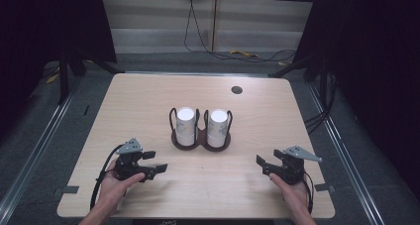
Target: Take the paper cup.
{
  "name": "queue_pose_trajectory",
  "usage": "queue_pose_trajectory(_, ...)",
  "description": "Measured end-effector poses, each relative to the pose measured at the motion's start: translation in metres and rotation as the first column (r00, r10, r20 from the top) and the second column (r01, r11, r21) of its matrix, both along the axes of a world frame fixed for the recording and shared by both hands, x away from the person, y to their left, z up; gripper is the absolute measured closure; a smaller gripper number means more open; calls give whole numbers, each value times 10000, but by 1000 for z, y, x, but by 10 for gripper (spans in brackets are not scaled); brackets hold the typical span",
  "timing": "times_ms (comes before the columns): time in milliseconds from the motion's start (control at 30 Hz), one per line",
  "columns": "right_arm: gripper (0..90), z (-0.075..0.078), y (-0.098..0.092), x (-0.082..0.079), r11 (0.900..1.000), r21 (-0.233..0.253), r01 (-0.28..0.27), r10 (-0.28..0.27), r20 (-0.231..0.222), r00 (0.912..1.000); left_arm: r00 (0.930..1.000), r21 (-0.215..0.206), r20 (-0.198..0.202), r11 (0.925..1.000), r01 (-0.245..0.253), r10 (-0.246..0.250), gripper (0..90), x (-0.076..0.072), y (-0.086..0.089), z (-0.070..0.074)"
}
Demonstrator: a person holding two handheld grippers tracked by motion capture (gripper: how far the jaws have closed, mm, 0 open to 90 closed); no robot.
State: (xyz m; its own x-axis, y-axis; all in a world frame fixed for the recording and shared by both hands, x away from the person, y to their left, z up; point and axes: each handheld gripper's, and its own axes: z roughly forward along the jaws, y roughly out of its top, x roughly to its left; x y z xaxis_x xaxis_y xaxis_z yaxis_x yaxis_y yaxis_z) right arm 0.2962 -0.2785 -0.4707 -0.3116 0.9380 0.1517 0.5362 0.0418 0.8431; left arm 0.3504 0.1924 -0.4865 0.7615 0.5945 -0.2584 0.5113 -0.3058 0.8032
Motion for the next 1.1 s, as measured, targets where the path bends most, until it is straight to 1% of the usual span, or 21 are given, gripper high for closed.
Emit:
queue_pose_trajectory(67, 232, 0, 1, 0, 9999, -61, -83, 83, 1, 10000, 10000, -9, 62, 10000, -26, 26, 255, 1, 0, 1)
queue_pose_trajectory(167, 238, -1, 2, 0, 9997, -146, -181, 180, -71, 9998, 10000, -167, 72, 9999, -1, 2, 245, 2, -1, 2)
queue_pose_trajectory(233, 242, 0, 4, -1, 9994, -233, -274, 273, -57, 9996, 9999, -187, 159, 9998, 24, -21, 241, 4, -2, 3)
queue_pose_trajectory(300, 242, 0, 5, -2, 9992, -155, -362, 361, -79, 9993, 9998, -95, 221, 10000, 2, 0, 236, 5, -3, 4)
queue_pose_trajectory(333, 242, 0, 5, -2, 9990, -176, -412, 410, -105, 9991, 9997, -177, 245, 9998, 22, -17, 229, 5, -5, 5)
queue_pose_trajectory(367, 242, 0, 5, -2, 9987, -212, -468, 465, -126, 9988, 9996, -146, 267, 9999, 30, -26, 223, 5, -5, 5)
queue_pose_trajectory(400, 242, 0, 5, -2, 9985, -229, -490, 487, -148, 9987, 9995, -121, 312, 9999, 109, -105, 219, 6, -6, 6)
queue_pose_trajectory(500, 251, -2, 7, -2, 9986, -219, -484, 478, -262, 9985, 9993, -165, 230, 9994, 303, -299, 183, 6, -8, 7)
queue_pose_trajectory(633, 256, -3, 9, -2, 9983, -277, -507, 497, -354, 9981, 9988, -203, 293, 9990, 401, -395, 168, 5, -10, 9)
queue_pose_trajectory(667, 256, -3, 10, -3, 9982, -272, -533, 523, -377, 9979, 9989, -202, 388, 9994, 266, -258, 163, 6, -12, 14)
queue_pose_trajectory(700, 256, -3, 11, -3, 9983, -210, -537, 529, -406, 9978, 9989, -202, 388, 9994, 266, -258, 164, 6, -12, 14)
queue_pose_trajectory(733, 256, -3, 11, -4, 9978, -290, -592, 580, -398, 9975, 9977, -642, 543, 9970, 439, -404, 169, 8, -12, 18)
queue_pose_trajectory(767, 256, -3, 11, -4, 9976, -291, -620, 609, -398, 9974, 9975, -757, 595, 9962, 422, -377, 175, 9, -13, 22)
queue_pose_trajectory(800, 256, -3, 12, -5, 9974, -265, -665, 654, -390, 9971, 9975, -757, 595, 9962, 422, -377, 181, 9, -13, 22)
queue_pose_trajectory(833, 256, -2, 13, -6, 9972, -280, -690, 679, -392, 9969, 9968, -660, 715, 9970, 405, -358, 159, 10, -15, 28)
queue_pose_trajectory(867, 256, -3, 13, -6, 9970, -256, -730, 719, -416, 9965, 9958, -698, 773, 9961, 539, -484, 163, 11, -16, 31)
queue_pose_trajectory(900, 256, -3, 13, -6, 9970, -256, -730, 719, -416, 9965, 9958, -698, 773, 9961, 539, -484, 164, 11, -16, 31)
queue_pose_trajectory(967, 256, -3, 14, -7, 9961, -330, -812, 796, -474, 9957, 9941, -590, 988, 9970, 498, -438, 168, 12, -19, 39)
queue_pose_trajectory(1000, 257, -2, 15, -7, 9963, -275, -812, 799, -466, 9957, 9934, -587, 1050, 9969, 521, -457, 182, 12, -19, 42)
queue_pose_trajectory(1067, 258, -2, 16, -8, 9957, -317, -873, 859, -443, 9953, 9919, -684, 1165, 9959, 591, -509, 212, 12, -18, 47)
queue_pose_trajectory(1100, 258, -2, 17, -8, 9951, -364, -923, 907, -425, 9950, 9910, -602, 1246, 9966, 570, -492, 220, 13, -18, 49)
